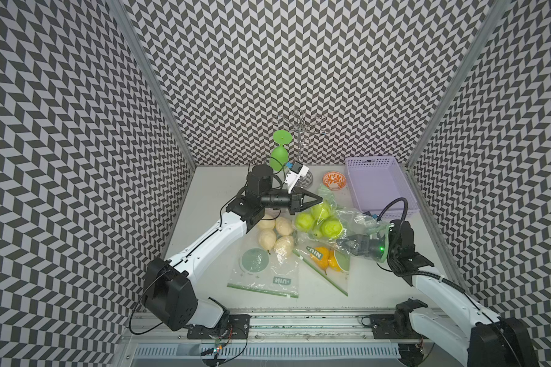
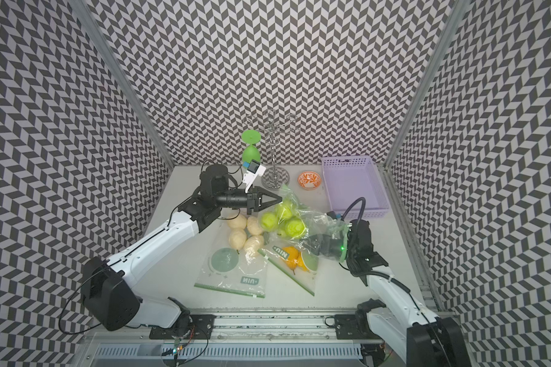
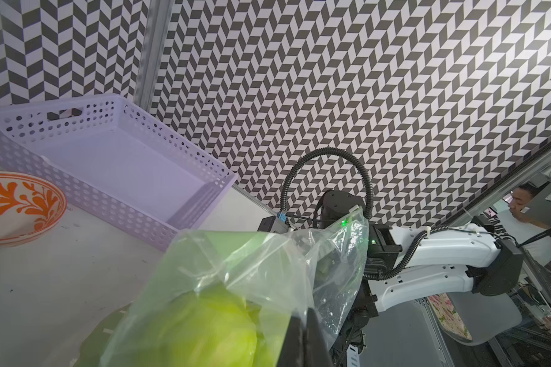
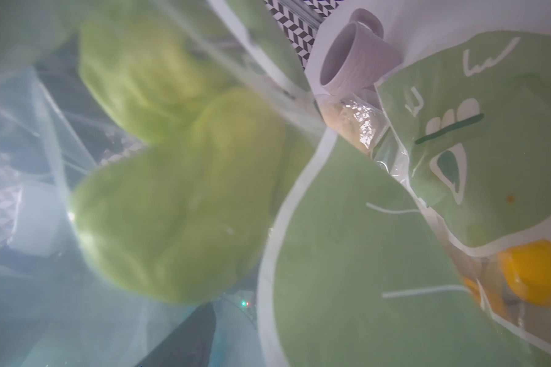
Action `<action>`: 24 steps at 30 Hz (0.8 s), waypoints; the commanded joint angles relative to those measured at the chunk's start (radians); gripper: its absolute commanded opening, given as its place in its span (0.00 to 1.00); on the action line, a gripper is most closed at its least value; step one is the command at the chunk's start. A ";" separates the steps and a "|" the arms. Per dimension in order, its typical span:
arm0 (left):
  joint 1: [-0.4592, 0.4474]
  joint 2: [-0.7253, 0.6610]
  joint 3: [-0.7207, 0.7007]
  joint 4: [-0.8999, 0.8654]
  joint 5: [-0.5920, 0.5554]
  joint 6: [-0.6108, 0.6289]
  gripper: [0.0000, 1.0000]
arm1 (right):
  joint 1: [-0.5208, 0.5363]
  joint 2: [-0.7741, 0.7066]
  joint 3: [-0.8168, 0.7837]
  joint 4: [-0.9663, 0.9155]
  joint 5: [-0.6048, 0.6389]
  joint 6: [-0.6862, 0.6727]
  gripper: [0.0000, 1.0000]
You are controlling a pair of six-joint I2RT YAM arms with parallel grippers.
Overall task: Open the zip-top bag and take out the pear
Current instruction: Pick up the pear from the zipper food storage bag.
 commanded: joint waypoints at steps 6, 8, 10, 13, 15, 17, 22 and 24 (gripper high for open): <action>0.036 -0.019 -0.031 0.009 -0.030 -0.038 0.00 | -0.005 -0.067 -0.061 0.103 -0.070 0.027 0.90; 0.050 -0.017 -0.044 0.014 -0.029 -0.040 0.00 | -0.005 -0.080 -0.075 0.126 -0.081 0.048 0.91; 0.056 -0.017 -0.060 0.040 -0.023 -0.059 0.00 | -0.002 -0.087 -0.085 0.149 -0.078 0.068 0.94; 0.055 -0.019 -0.078 0.069 -0.018 -0.077 0.00 | 0.002 -0.066 -0.086 0.140 -0.077 0.057 0.94; 0.054 -0.025 -0.099 0.088 -0.018 -0.083 0.00 | 0.006 -0.032 -0.081 0.093 -0.058 0.020 0.94; 0.055 -0.027 -0.115 0.095 -0.014 -0.086 0.00 | 0.007 0.007 -0.071 0.043 -0.045 -0.018 0.95; 0.056 -0.058 -0.189 0.160 -0.007 -0.124 0.00 | 0.021 0.046 -0.066 0.051 0.003 -0.007 0.95; 0.056 -0.071 -0.221 0.197 -0.002 -0.149 0.00 | 0.046 0.068 -0.057 0.052 0.031 -0.006 0.95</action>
